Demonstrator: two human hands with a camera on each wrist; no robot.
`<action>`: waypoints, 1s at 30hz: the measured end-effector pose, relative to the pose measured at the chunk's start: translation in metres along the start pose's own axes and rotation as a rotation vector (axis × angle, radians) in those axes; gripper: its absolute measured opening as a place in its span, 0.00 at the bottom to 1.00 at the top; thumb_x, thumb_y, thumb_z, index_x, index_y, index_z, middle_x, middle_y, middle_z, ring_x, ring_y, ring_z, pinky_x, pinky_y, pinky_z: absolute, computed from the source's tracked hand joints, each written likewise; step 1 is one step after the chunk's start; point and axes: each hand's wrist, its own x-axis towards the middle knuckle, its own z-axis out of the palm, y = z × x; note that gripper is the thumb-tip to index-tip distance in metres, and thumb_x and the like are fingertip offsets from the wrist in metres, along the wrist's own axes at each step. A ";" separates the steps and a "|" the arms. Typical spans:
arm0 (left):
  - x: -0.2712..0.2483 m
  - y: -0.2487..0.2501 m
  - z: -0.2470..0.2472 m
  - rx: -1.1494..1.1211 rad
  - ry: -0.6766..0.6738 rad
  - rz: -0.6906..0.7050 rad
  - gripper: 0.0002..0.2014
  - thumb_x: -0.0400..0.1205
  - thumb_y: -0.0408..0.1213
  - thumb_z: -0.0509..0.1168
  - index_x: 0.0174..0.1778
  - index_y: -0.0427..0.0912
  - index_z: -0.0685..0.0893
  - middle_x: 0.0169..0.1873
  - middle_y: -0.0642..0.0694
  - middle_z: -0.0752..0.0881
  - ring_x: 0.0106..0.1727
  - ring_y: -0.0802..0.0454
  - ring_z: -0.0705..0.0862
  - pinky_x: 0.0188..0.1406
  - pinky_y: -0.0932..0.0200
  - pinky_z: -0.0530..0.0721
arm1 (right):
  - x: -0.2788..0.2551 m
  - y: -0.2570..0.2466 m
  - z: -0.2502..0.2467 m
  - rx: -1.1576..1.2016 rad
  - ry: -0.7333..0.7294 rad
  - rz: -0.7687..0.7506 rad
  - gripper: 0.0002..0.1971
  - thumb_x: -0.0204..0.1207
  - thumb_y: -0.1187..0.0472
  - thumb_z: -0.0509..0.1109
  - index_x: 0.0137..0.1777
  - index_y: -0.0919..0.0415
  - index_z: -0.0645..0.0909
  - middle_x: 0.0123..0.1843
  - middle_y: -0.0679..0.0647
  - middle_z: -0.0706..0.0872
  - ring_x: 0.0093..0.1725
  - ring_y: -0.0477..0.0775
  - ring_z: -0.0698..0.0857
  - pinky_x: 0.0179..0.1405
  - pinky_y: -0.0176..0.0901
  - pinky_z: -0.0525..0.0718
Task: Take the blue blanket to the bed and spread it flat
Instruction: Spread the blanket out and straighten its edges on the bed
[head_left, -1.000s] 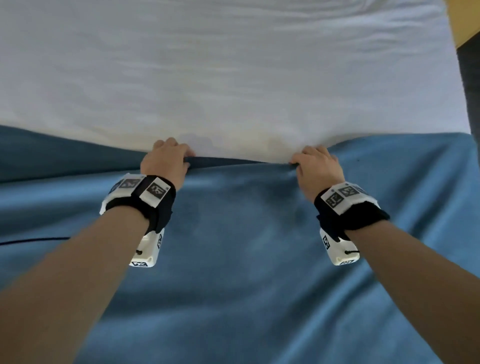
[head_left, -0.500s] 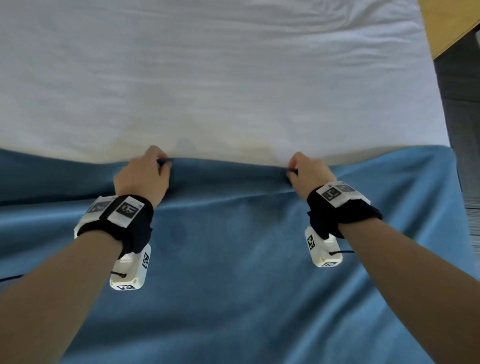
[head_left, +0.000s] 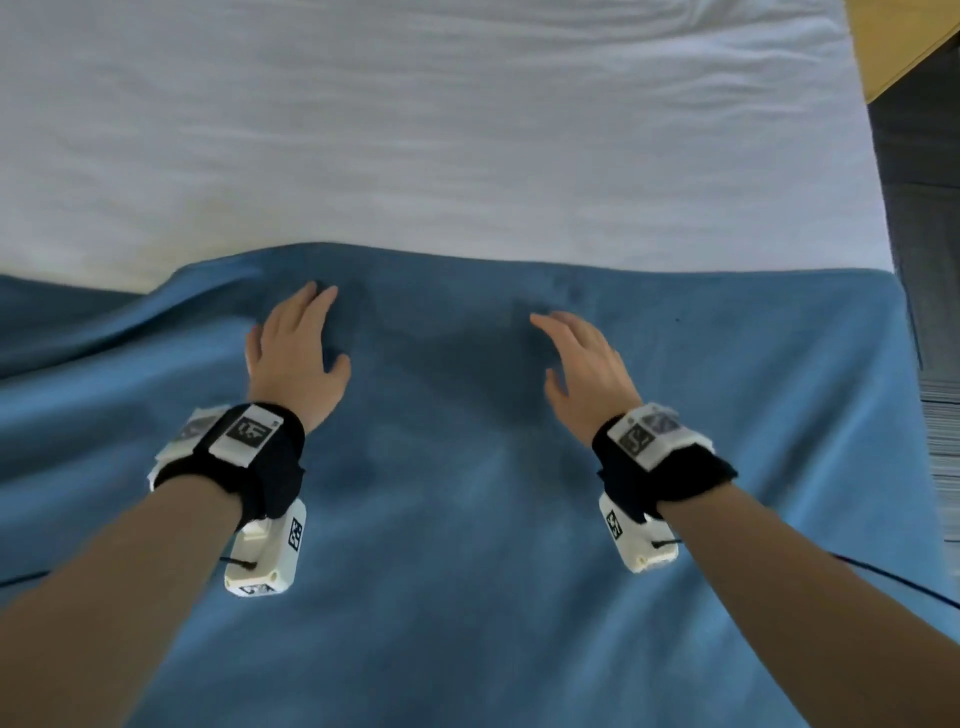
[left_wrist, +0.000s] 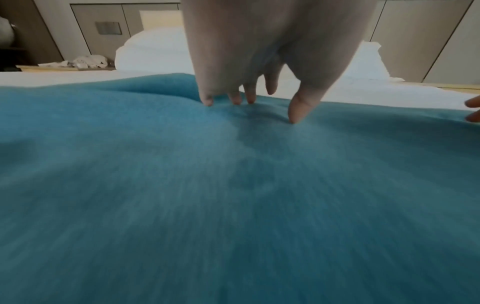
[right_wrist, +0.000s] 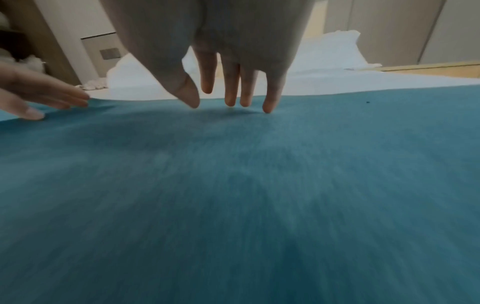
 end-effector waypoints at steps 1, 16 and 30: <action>-0.016 -0.002 0.004 -0.002 0.015 0.001 0.33 0.77 0.34 0.64 0.79 0.49 0.62 0.81 0.47 0.61 0.81 0.45 0.59 0.80 0.42 0.52 | -0.018 -0.001 0.006 0.017 0.027 -0.010 0.28 0.73 0.69 0.62 0.75 0.58 0.68 0.75 0.57 0.72 0.75 0.59 0.69 0.73 0.56 0.71; -0.278 -0.041 0.061 -0.244 -0.142 0.015 0.13 0.74 0.29 0.68 0.42 0.55 0.77 0.35 0.57 0.77 0.36 0.54 0.78 0.39 0.56 0.81 | -0.281 -0.031 0.099 0.092 -0.267 0.023 0.15 0.76 0.59 0.61 0.61 0.51 0.78 0.54 0.49 0.81 0.59 0.52 0.79 0.56 0.42 0.75; -0.405 -0.082 0.072 0.380 -0.176 0.424 0.32 0.55 0.36 0.77 0.58 0.47 0.84 0.60 0.47 0.85 0.56 0.45 0.86 0.52 0.50 0.82 | -0.389 -0.063 0.146 -0.409 -0.240 -0.092 0.42 0.44 0.58 0.83 0.66 0.52 0.80 0.69 0.61 0.81 0.68 0.61 0.81 0.61 0.57 0.83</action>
